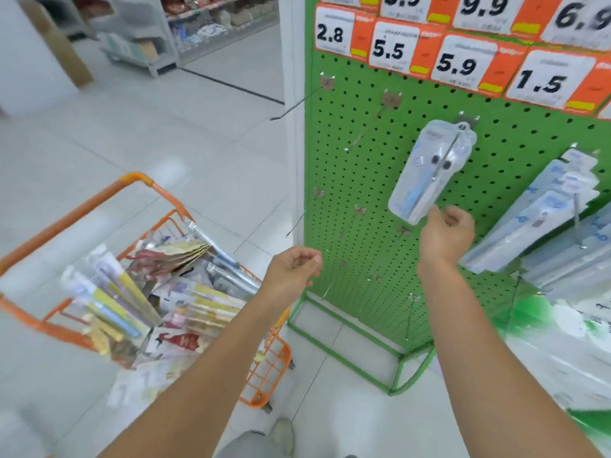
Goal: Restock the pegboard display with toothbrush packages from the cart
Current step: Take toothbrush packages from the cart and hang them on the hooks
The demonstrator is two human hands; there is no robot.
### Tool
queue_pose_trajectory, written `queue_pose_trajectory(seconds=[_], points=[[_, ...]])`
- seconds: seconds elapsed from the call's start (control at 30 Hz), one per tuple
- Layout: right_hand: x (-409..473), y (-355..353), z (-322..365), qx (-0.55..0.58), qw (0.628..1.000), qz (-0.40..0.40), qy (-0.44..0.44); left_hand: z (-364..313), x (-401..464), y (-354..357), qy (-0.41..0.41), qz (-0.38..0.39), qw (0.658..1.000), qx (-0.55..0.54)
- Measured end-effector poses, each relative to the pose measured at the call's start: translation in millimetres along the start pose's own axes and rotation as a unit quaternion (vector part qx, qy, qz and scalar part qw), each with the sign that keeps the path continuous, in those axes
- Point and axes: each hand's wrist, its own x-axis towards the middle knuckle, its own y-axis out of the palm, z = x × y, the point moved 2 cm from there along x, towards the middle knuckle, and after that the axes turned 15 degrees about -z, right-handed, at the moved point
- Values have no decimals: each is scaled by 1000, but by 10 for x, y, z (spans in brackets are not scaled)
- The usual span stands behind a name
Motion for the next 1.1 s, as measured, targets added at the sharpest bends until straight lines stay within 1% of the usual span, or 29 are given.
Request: queue_pose_trajectory(seconds=[0.03, 0.07, 0.1, 0.13, 0.17, 0.2, 0.23, 0.27, 0.33, 0.4, 0.47, 0.53, 0.57, 0.67, 0.7, 0.77, 0.8, 0.97, 1.03, 1.1], points=[[-190, -52, -166, -3, 1000, 18, -1, 138, -28, -109, -19, -11, 1000, 2], [-408, -100, -339, -18, 998, 63, -7, 284, -54, -226, -37, -23, 999, 5], [-641, -115, -547, -49, 989, 140, -11, 428, -87, -352, -56, -41, 998, 6], [-901, -121, -757, -95, 966, 240, -11, 565, -124, -498, -74, -63, 995, 7], [-1159, -107, -972, -147, 929, 340, -12, 683, -165, -656, -89, -88, 992, 10], [-1397, -89, -1171, -194, 887, 418, -17, 789, -197, -823, -104, -113, 988, 17], [-1599, -65, -1338, -229, 854, 467, -36, 885, -221, -991, -117, -133, 984, 24], [-1771, -25, -1463, -251, 830, 495, -61, 975, -233, -1163, -128, -151, 980, 28], [-2051, 128, -1581, -270, 796, 529, -116, 1115, -211, -1491, -146, -180, 972, 24], [-2242, 391, -1625, -291, 770, 533, -195, 1221, -133, -1771, -159, -207, 965, 10], [-2368, 746, -1670, -328, 743, 514, -277, 1304, -34, -2005, -170, -234, 957, -6], [-2478, 1150, -1739, -367, 713, 491, -339, 1365, 105, -2190, -172, -237, 956, -16], [-2537, 1345, -1790, -398, 690, 484, -362, 1389, 186, -2274, -172, -231, 957, -22], [-2697, 1789, -1958, -506, 609, 464, -397, 1463, 423, -2505, -179, -198, 963, -29], [-2729, 1880, -2023, -536, 592, 458, -391, 1476, 493, -2571, -175, -184, 967, -24], [-2763, 2014, -2175, -575, 573, 447, -375, 1494, 639, -2680, -161, -152, 975, -18], [-2767, 2052, -2236, -587, 570, 441, -369, 1500, 705, -2709, -159, -140, 977, -20], [-2730, 2038, -2355, -598, 584, 401, -375, 1506, 1015, -2618, -155, -74, 985, -5], [-2724, 1947, -2280, -591, 602, 399, -359, 1481, 1094, -2495, -160, -40, 986, 2], [-2702, 1818, -2152, -574, 628, 407, -333, 1457, 1146, -2385, -160, -22, 987, 15]])
